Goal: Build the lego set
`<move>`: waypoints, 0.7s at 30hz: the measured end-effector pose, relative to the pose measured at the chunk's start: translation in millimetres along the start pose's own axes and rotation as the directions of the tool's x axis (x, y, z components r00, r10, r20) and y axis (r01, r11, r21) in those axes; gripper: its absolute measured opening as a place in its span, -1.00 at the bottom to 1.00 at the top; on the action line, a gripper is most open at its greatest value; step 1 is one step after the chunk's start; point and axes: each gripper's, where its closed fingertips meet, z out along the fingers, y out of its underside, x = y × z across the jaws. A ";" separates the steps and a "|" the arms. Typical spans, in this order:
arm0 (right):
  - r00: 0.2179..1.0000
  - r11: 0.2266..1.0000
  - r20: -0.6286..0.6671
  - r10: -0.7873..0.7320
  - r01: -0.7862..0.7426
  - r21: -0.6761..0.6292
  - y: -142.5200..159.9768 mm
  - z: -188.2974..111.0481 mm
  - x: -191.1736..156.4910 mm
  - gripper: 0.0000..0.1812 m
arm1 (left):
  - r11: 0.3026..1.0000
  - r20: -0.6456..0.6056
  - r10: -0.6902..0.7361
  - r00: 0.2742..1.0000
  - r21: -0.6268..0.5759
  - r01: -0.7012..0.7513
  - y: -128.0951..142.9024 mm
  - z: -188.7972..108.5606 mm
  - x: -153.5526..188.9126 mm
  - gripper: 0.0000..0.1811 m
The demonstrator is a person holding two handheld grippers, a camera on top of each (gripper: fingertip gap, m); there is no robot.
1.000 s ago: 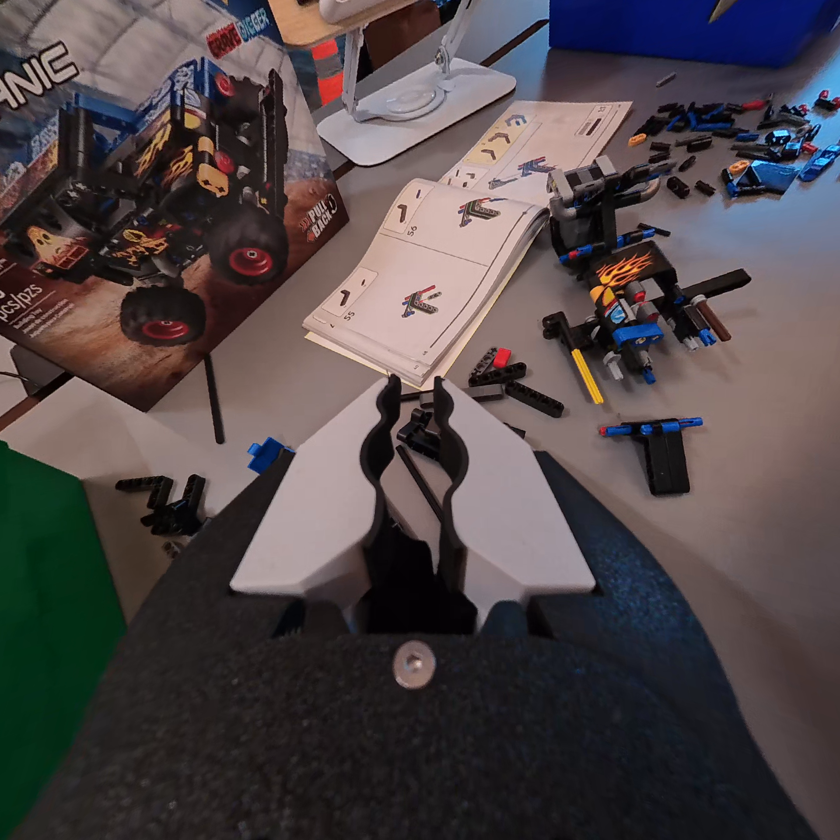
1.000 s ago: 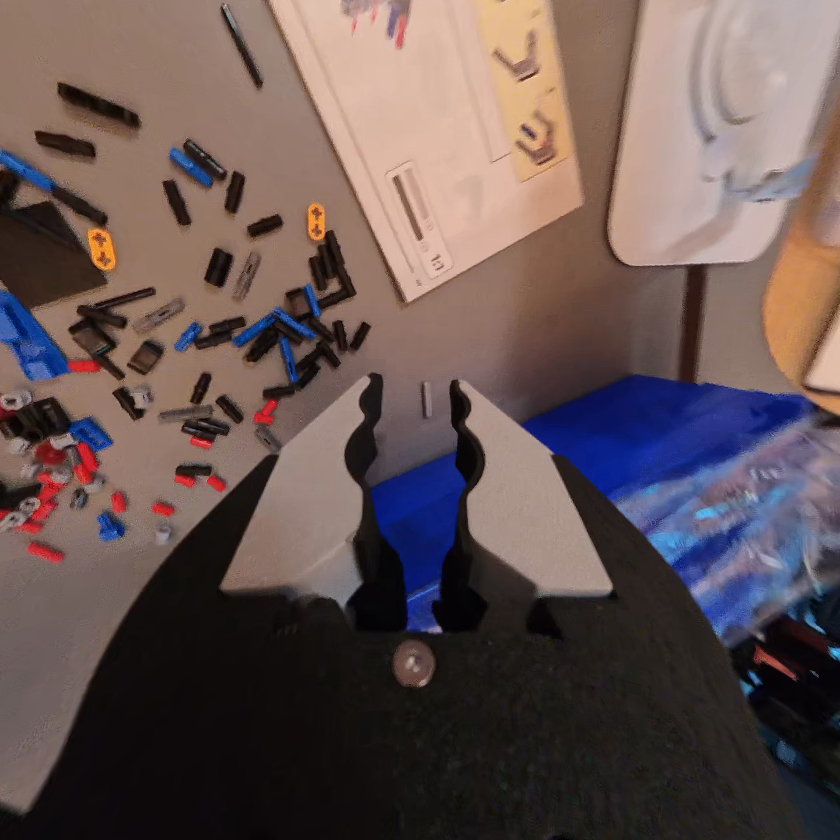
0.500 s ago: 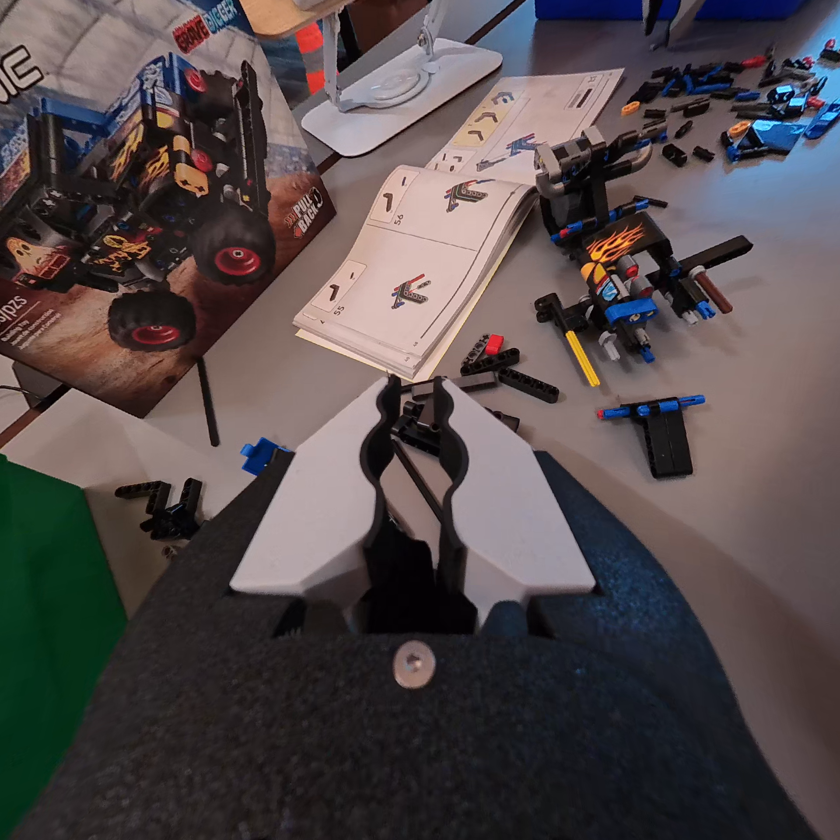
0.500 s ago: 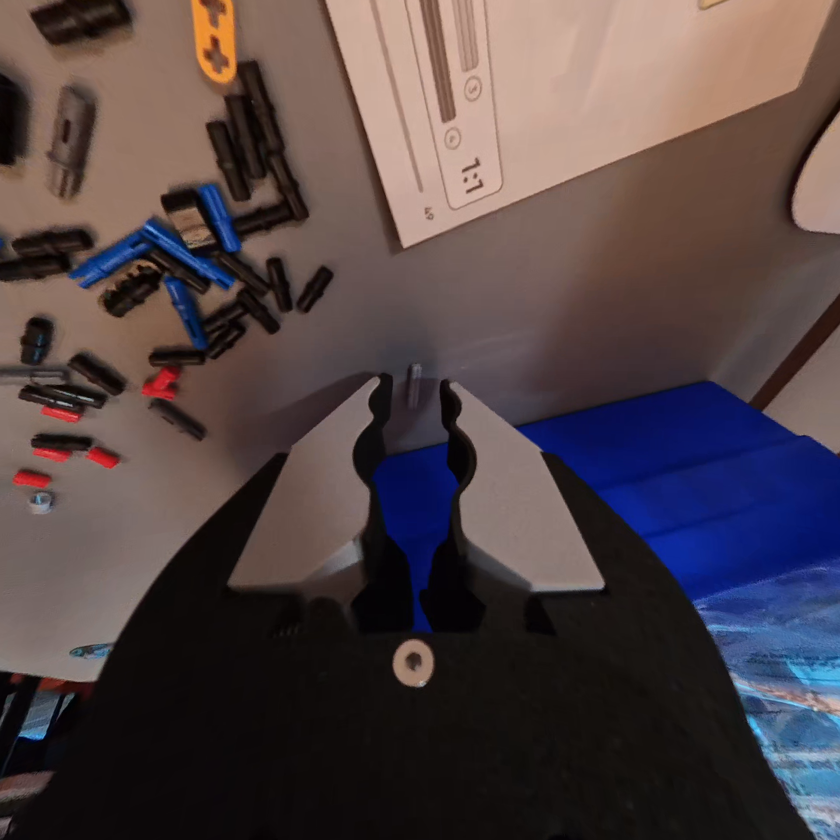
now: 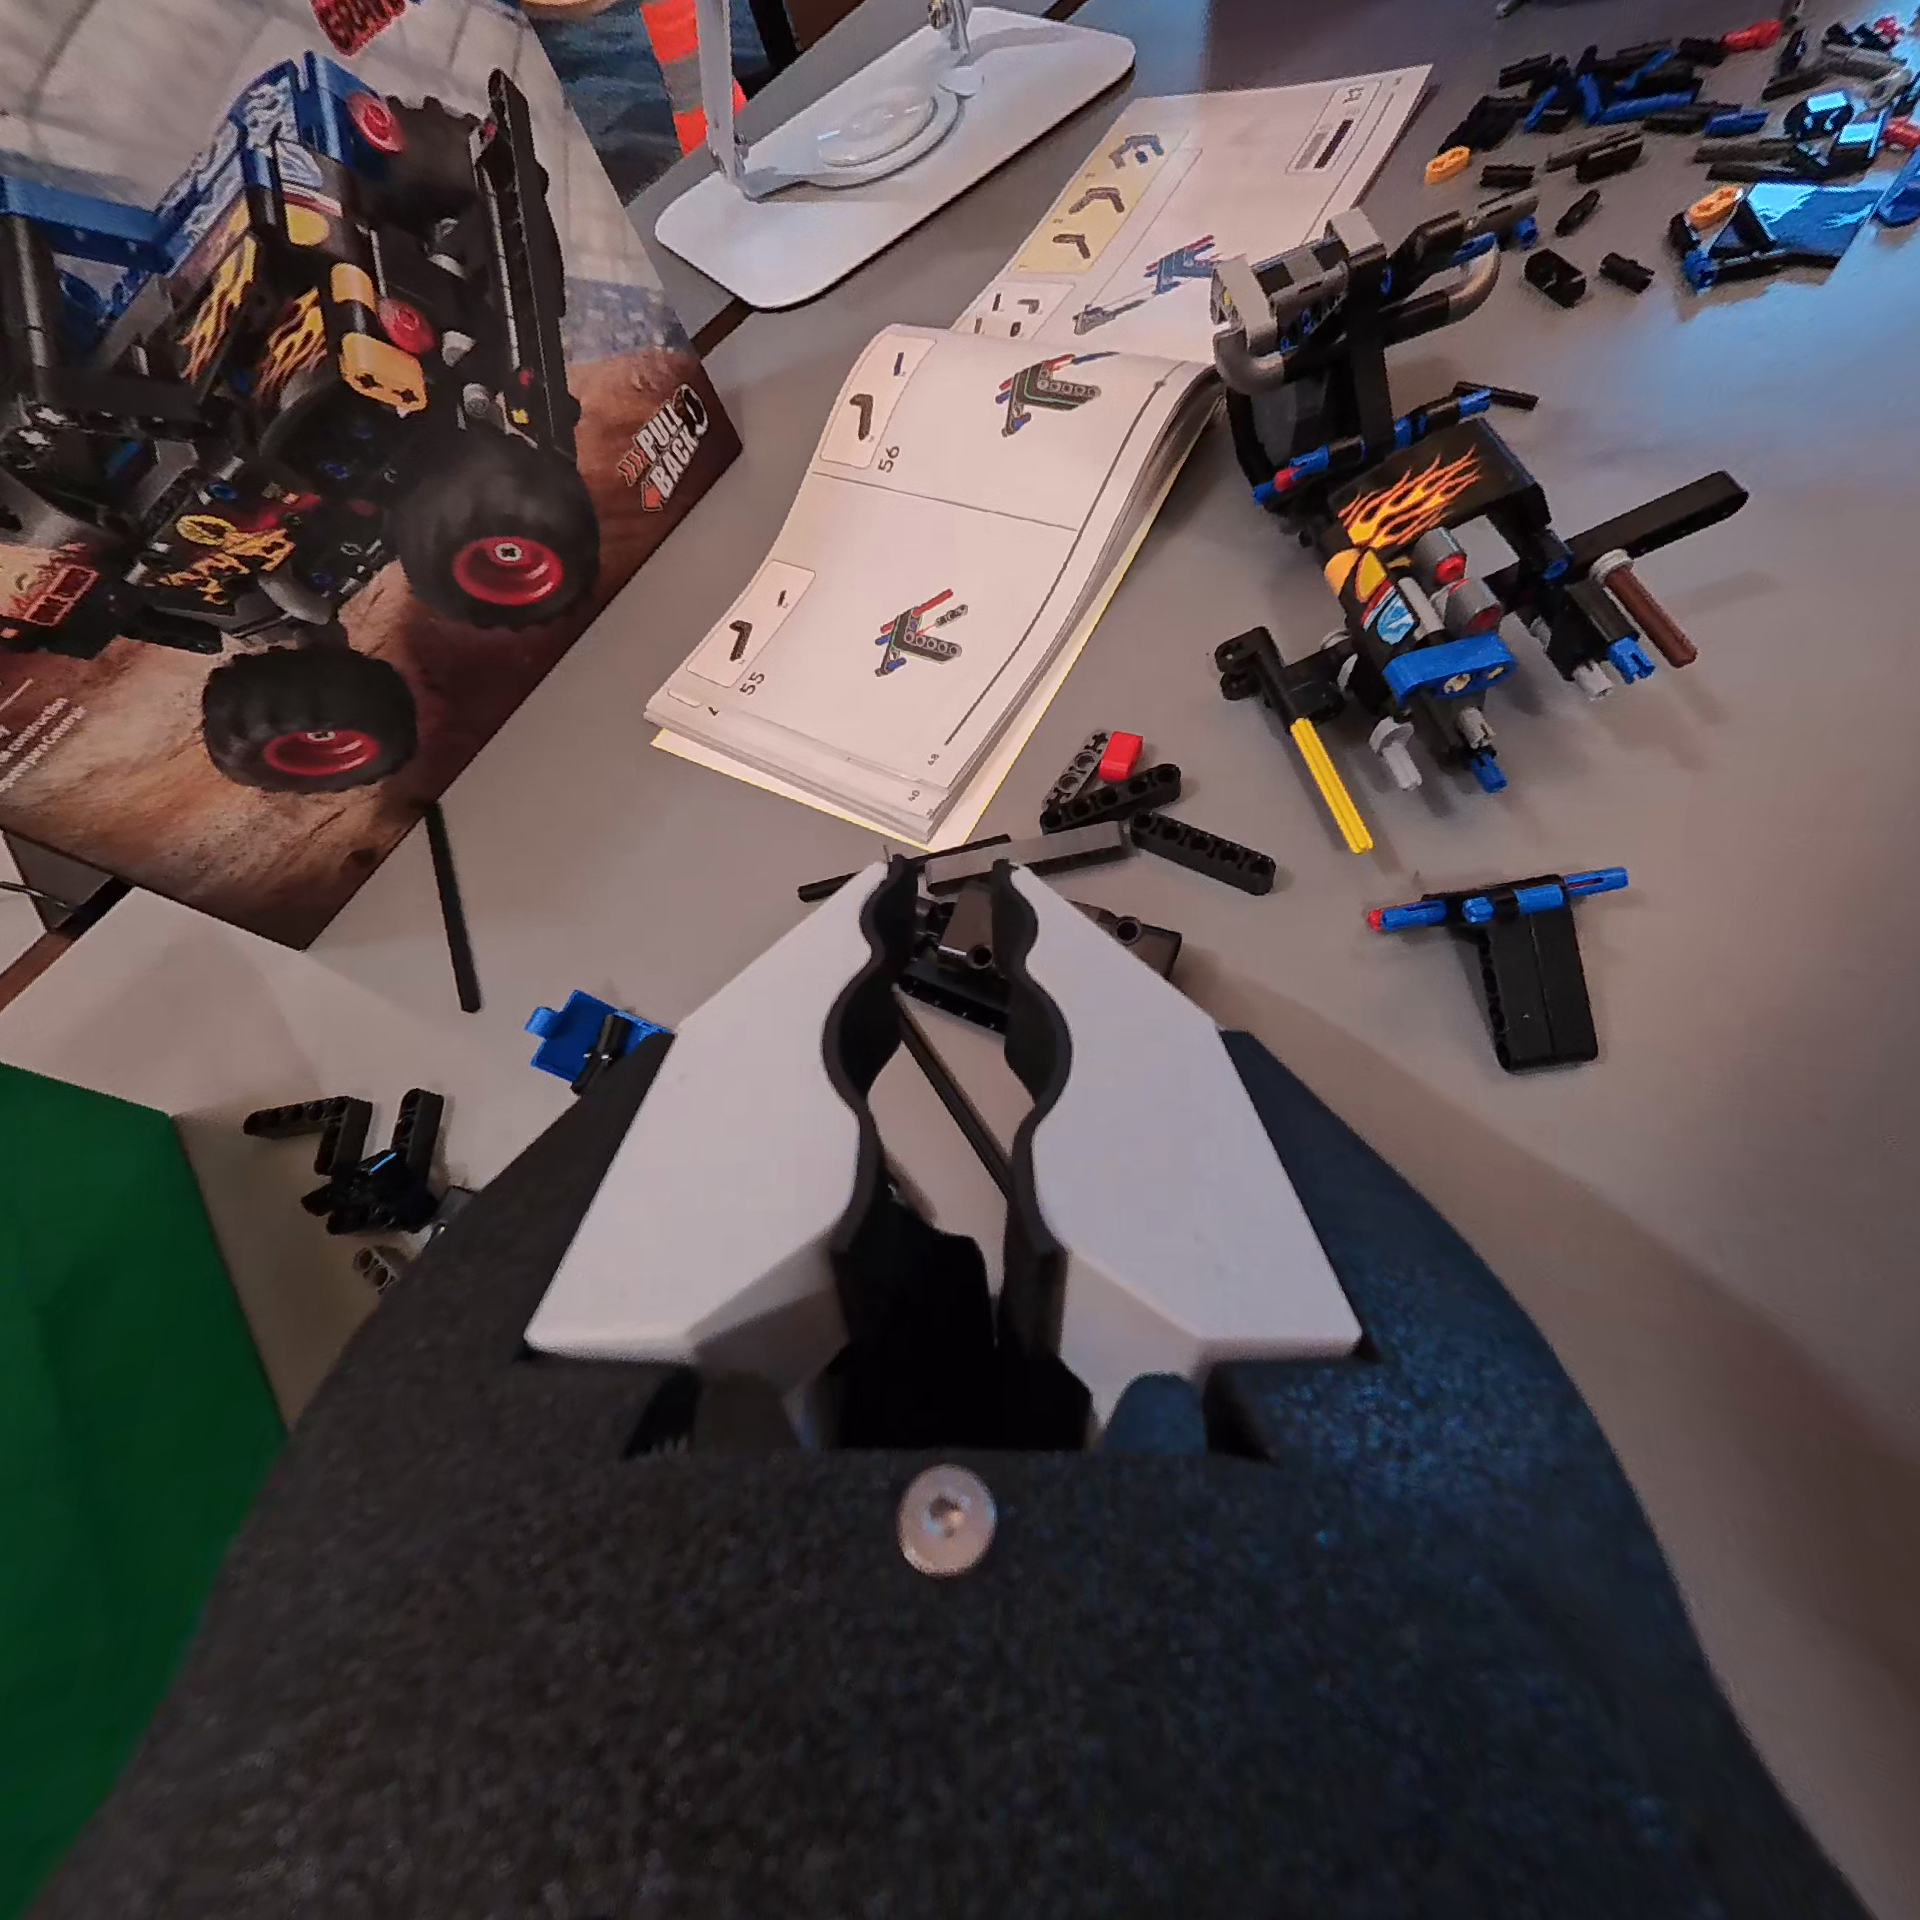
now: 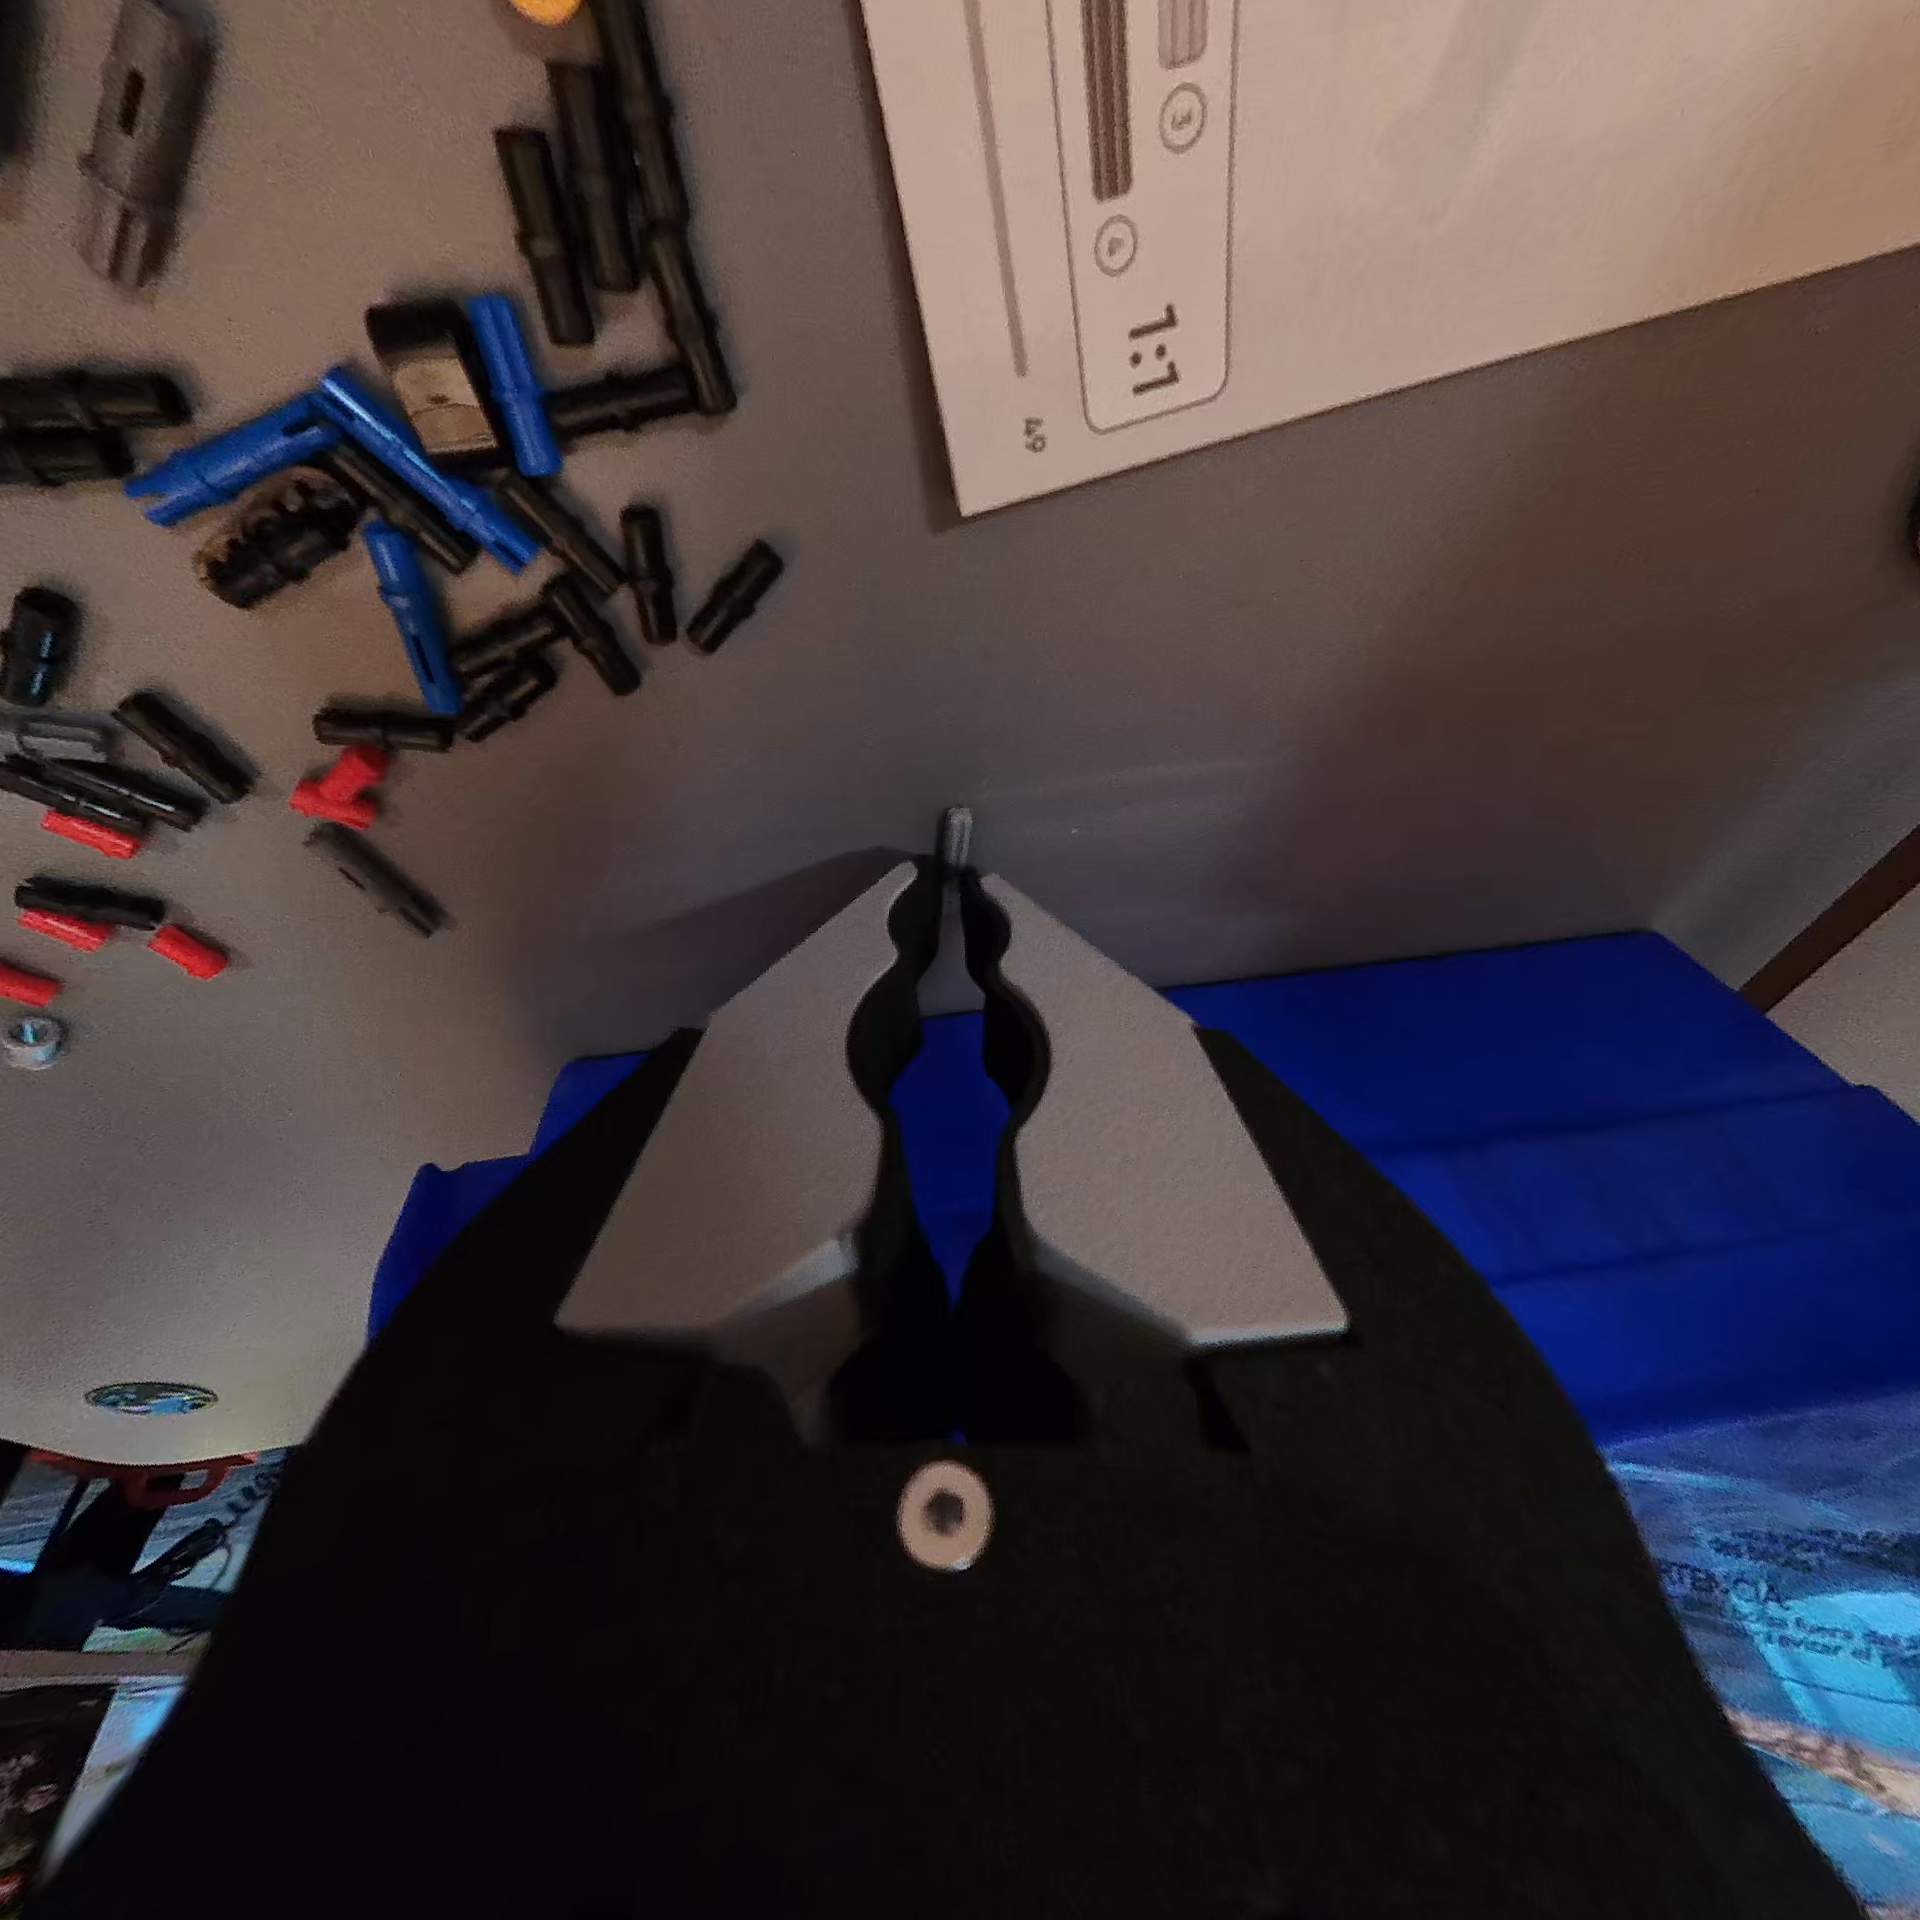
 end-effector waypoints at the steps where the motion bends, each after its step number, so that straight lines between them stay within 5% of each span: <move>1: 1.000 1.000 -0.002 -0.013 0.013 0.006 -1.4 -1.4 0.3 -0.96 | 1.000 0.002 -0.001 1.000 0.001 0.001 0.1 -0.3 -0.7 -0.87; 4: 0.998 0.998 -0.040 -0.042 0.043 0.045 -13.2 -15.0 7.7 -0.97 | 1.000 0.007 -0.006 1.000 0.004 0.006 -0.1 -0.9 -2.4 -0.87; 9: 0.983 0.946 -0.109 -0.147 0.172 0.274 -76.8 -46.3 19.6 -0.97 | 1.000 0.014 -0.001 1.000 0.000 0.001 0.7 -0.8 -2.9 -0.86; 13: 0.944 0.912 -0.116 -0.308 0.328 0.247 -95.5 -36.8 18.0 -0.97 | 1.000 0.014 0.003 1.000 -0.010 -0.003 2.9 0.6 -2.1 -0.86; 21: 0.931 0.896 -0.082 -0.356 0.365 0.254 -110.4 -27.1 21.1 -0.97 | 1.000 0.015 0.008 1.000 -0.025 -0.007 5.9 2.6 -2.1 -0.86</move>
